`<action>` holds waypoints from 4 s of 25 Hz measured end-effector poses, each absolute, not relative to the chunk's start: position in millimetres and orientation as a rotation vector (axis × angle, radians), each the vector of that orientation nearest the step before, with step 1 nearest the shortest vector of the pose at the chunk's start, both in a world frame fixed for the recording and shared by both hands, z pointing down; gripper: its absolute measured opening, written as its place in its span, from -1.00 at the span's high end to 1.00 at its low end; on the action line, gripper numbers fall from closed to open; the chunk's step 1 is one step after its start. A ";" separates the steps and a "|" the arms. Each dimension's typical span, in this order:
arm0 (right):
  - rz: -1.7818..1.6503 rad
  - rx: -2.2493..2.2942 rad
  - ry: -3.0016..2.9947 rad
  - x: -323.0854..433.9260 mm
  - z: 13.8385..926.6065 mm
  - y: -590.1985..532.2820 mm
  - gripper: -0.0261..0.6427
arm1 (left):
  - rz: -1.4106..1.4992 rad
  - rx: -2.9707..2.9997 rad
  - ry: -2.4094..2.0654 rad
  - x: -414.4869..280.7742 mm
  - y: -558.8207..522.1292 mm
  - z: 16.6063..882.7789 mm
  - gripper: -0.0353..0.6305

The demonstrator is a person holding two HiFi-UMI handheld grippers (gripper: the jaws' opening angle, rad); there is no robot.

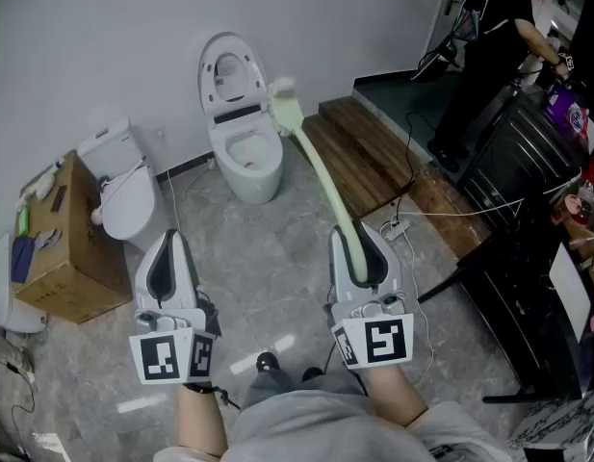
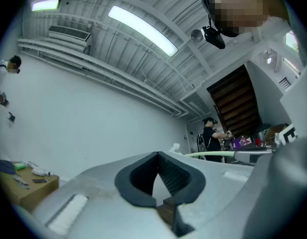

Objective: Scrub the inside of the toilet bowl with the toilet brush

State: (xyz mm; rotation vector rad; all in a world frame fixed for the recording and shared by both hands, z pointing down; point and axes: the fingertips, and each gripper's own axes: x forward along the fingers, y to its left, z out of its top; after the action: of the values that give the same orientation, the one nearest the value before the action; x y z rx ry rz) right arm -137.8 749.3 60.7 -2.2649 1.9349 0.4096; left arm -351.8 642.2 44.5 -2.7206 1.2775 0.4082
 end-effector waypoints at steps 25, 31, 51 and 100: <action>0.439 -2.293 1.850 -165.0 63.2 653.3 0.61 | 0.439 -2.741 1.202 -375.8 535.1 42.1 0.88; 0.426 -2.309 1.822 -173.1 66.1 631.6 0.61 | 0.435 -2.758 1.180 -380.7 506.9 46.7 0.88; 0.390 -2.240 1.937 -84.2 68.2 462.5 0.61 | 0.414 -2.730 1.249 -293.8 363.7 48.2 0.88; 0.281 -2.203 2.026 29.3 83.1 81.7 0.61 | 0.409 -2.731 1.254 -175.2 0.0 68.1 0.88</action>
State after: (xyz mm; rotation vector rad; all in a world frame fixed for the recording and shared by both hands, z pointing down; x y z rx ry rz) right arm 29.3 81.7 83.1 -2.2031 2.0264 0.2808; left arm -175.2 0.0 68.1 -2.7307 1.2539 0.4093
